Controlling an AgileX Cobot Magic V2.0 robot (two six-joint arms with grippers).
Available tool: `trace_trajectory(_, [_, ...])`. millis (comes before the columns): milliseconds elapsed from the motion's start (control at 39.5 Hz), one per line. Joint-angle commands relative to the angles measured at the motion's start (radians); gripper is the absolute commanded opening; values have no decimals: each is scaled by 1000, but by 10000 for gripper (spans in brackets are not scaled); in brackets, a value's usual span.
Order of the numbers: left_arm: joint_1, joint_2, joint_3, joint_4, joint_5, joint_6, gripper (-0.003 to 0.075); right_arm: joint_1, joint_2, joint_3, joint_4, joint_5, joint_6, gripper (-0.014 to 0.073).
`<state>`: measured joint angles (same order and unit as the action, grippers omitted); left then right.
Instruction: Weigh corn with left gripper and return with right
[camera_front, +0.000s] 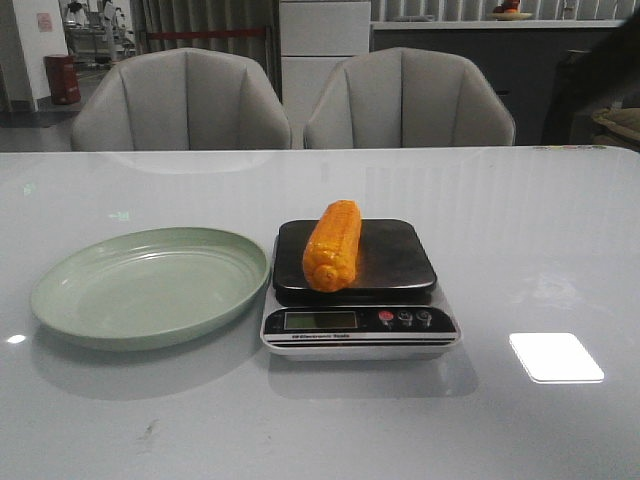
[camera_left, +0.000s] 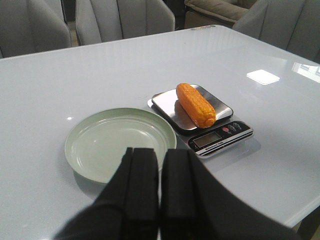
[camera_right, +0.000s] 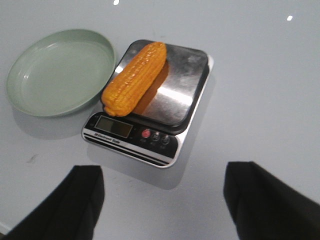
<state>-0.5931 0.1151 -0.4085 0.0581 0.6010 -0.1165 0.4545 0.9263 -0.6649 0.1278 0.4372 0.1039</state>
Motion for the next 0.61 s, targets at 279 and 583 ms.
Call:
trace_trajectory(279, [-3,11,-23,1,-80,-1,113,15,479,-477,68,164,135,594])
trace_trajectory(583, [-3,11,-23,1,-80,-1,113,100,768,-809,-20,280,318,594])
